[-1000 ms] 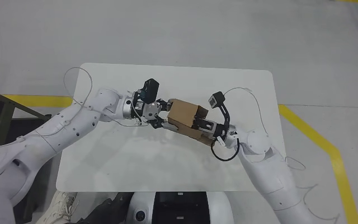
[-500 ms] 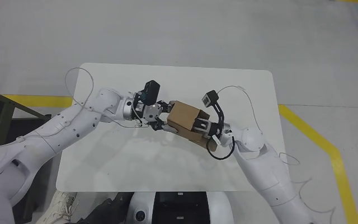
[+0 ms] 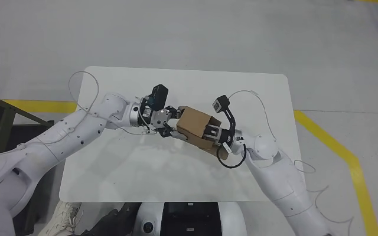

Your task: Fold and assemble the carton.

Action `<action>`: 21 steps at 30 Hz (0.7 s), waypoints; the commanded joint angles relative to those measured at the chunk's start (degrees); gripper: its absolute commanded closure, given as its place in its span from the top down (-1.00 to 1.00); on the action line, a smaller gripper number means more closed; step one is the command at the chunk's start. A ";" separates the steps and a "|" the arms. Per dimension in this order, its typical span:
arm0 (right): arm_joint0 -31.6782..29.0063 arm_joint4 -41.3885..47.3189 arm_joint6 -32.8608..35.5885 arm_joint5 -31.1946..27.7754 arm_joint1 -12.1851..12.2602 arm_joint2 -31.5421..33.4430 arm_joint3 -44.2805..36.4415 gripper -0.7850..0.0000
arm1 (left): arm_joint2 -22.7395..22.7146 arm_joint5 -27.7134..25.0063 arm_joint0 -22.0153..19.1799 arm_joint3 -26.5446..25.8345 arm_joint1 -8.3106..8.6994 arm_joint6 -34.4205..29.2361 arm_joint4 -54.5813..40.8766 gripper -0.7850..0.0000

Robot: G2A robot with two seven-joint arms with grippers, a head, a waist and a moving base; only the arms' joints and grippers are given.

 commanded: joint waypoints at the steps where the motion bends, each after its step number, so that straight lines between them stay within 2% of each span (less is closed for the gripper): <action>1: -0.26 -0.30 -0.02 0.18 0.16 0.39 -0.31 -1.00 | 0.01 0.00 -0.03 -0.01 0.03 0.13 -0.07 -0.18; 14: -1.69 0.60 -0.39 1.04 1.12 4.05 -2.58 -1.00 | -0.36 0.00 0.23 1.17 0.55 3.07 -0.70 -0.22; 21: -3.80 3.20 -2.51 -0.38 1.71 7.79 -4.45 -1.00 | -2.46 0.00 0.99 4.07 1.19 6.26 -0.71 -0.20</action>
